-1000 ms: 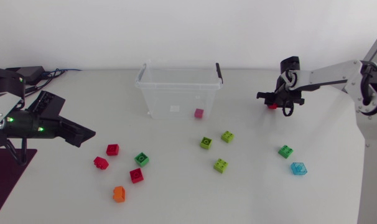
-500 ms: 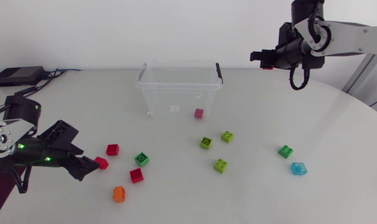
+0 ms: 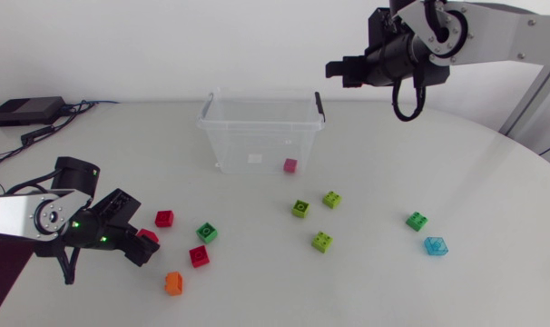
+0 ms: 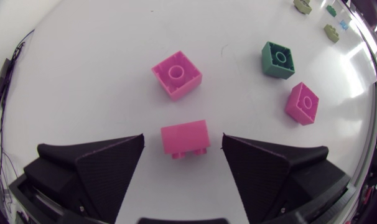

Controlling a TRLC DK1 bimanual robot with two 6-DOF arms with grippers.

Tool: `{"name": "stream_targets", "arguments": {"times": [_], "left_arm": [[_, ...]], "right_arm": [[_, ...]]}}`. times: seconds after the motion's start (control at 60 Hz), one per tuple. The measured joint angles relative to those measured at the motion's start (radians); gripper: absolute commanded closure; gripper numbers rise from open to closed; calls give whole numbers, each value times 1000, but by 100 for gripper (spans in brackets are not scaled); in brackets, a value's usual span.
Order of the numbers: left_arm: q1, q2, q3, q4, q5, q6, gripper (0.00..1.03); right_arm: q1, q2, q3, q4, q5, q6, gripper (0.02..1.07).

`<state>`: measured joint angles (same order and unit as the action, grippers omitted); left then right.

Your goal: Pick up the duplo bricks and place them in the container

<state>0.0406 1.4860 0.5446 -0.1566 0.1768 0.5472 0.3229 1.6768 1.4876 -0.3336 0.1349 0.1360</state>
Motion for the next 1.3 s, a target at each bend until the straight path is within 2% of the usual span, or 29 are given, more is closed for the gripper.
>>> {"name": "stream_targets", "arguments": {"times": [0.05,0.083,0.133,0.167,0.417,0.633,0.683,0.733,0.767,0.783,0.867,0.917,1.067,1.3], "left_arm": [[-16,14,0,10,-1,-14,43],[-21,18,0,11,-3,-18,49],[-28,21,0,11,-3,-26,68],[-31,20,0,11,-3,-28,70],[-31,-21,-20,13,-18,-31,74],[-42,-178,-27,-71,-21,-32,74],[-42,-216,-23,-95,-22,-32,74],[-42,-254,-11,-118,-21,-40,74],[-42,-278,5,-136,-18,-48,74],[-42,-286,12,-140,-18,-50,74],[-42,-317,57,-161,6,-74,74],[-47,-322,93,-166,15,-100,74],[-96,-316,192,-158,25,-180,74],[-185,-229,386,-113,27,-287,74]], "right_arm": [[14,11,24,1,0,0,80],[21,22,39,2,0,0,80],[33,50,69,5,0,3,79],[39,68,84,8,0,3,79],[97,192,138,19,-2,3,78],[114,313,222,29,-4,2,77],[117,339,245,27,-4,2,69],[122,365,272,22,-4,2,51],[126,380,291,15,-4,-1,46],[127,386,298,14,-4,-1,36],[136,399,314,2,-4,-1,17],[141,399,314,-8,-3,-1,13],[147,363,274,-7,7,-2,9],[146,55,-27,31,19,-58,9]]}}
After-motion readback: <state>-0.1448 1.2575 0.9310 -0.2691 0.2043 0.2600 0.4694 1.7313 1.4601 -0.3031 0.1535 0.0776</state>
